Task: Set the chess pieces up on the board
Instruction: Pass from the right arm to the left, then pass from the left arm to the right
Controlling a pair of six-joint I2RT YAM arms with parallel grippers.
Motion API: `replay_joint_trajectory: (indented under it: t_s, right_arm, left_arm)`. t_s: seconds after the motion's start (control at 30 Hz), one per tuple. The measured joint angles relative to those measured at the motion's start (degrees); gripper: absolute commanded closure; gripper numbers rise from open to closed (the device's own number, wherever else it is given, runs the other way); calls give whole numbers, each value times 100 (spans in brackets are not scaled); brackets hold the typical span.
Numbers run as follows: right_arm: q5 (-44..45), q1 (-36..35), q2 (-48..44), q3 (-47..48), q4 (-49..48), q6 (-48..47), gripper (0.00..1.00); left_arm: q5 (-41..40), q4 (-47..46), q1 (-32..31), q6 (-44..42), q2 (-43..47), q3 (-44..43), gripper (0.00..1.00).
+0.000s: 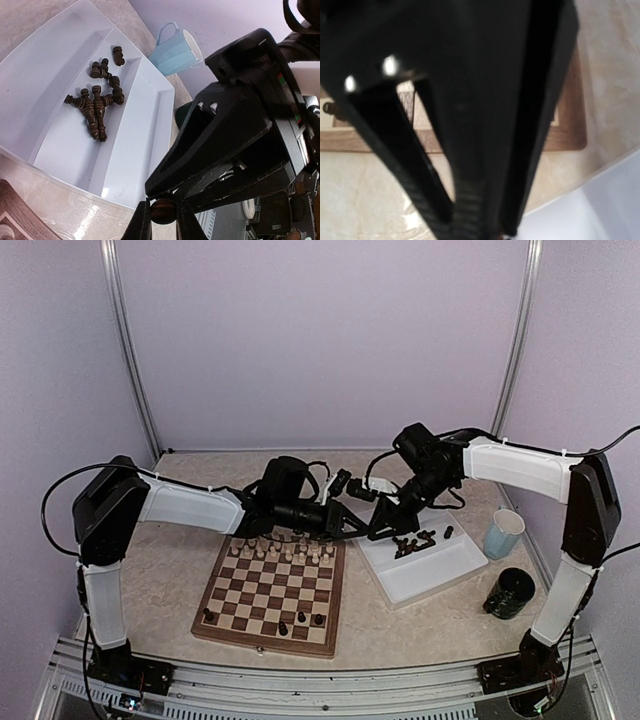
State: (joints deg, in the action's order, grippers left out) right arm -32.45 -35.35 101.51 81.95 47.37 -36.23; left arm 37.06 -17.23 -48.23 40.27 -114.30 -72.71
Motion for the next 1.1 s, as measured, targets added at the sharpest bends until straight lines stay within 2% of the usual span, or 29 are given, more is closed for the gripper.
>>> replay_joint_trajectory:
  t_s: [0.1,0.2,0.4,0.5,0.8,1.1]
  right_arm:
    - [-59,28,-7,9,-48,22,60]
    - [-278,186,-72,11,-142,175,55]
    - [-1276,1292,-509,17,-997,1241,57]
    - [-1902,1587,-560,-70,-1526,1849,57]
    - [-3757,1475,-142,-599,-3075,3980,54]
    - [-4378,1342,55,-787,-4166,5191,60]
  left_arm:
    - [-4,-35,31,2,0,2,94]
    - [-33,-173,116,11,31,28,94]
    - [-376,-1088,306,273,439,573,95]
    - [-649,-1606,289,369,573,713,95]
    - [-1300,-2424,118,476,625,708,94]
    - [-1403,-2522,85,601,516,437,95]
